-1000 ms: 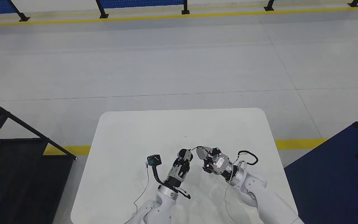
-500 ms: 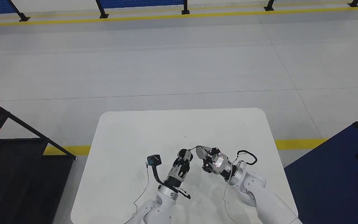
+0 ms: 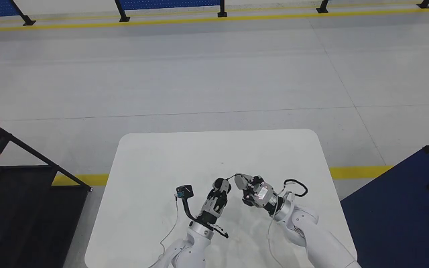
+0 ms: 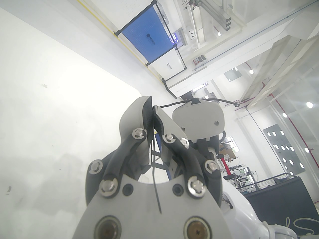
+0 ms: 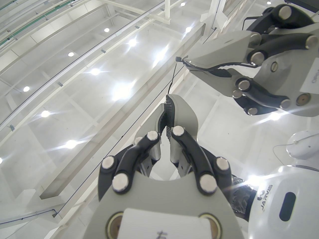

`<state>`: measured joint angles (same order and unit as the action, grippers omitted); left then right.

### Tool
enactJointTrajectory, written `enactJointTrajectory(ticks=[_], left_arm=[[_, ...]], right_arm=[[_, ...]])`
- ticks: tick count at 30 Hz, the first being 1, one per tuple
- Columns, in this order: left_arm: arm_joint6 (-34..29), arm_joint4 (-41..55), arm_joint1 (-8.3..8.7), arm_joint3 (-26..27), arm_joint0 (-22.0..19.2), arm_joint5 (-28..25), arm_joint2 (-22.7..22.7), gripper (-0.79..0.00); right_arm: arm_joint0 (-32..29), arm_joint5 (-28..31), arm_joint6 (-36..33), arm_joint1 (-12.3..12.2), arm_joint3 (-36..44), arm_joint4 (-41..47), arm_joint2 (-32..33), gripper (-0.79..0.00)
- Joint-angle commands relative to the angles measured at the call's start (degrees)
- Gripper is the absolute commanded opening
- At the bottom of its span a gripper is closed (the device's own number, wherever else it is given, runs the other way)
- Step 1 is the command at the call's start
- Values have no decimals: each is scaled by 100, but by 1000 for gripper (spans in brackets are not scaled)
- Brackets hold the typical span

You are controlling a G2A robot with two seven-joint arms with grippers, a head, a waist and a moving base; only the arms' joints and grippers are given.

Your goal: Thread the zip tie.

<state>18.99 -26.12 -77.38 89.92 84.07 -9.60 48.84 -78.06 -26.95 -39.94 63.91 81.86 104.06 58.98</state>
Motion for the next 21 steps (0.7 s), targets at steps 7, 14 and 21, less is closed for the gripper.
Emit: enactJointTrajectory(ticks=[7,14,21], left_arm=[[0,0,0,0,0,0,0,-785],[0,0,0,0,0,0,0,-785],[0,0,0,0,0,0,0,-785]], right_arm=[[-9,-28,17,49,-34,-51,56,-785],[4,-82,19,99,-74,-86,91,-785],[8,-139,76,142,-105,-129,119,-785]])
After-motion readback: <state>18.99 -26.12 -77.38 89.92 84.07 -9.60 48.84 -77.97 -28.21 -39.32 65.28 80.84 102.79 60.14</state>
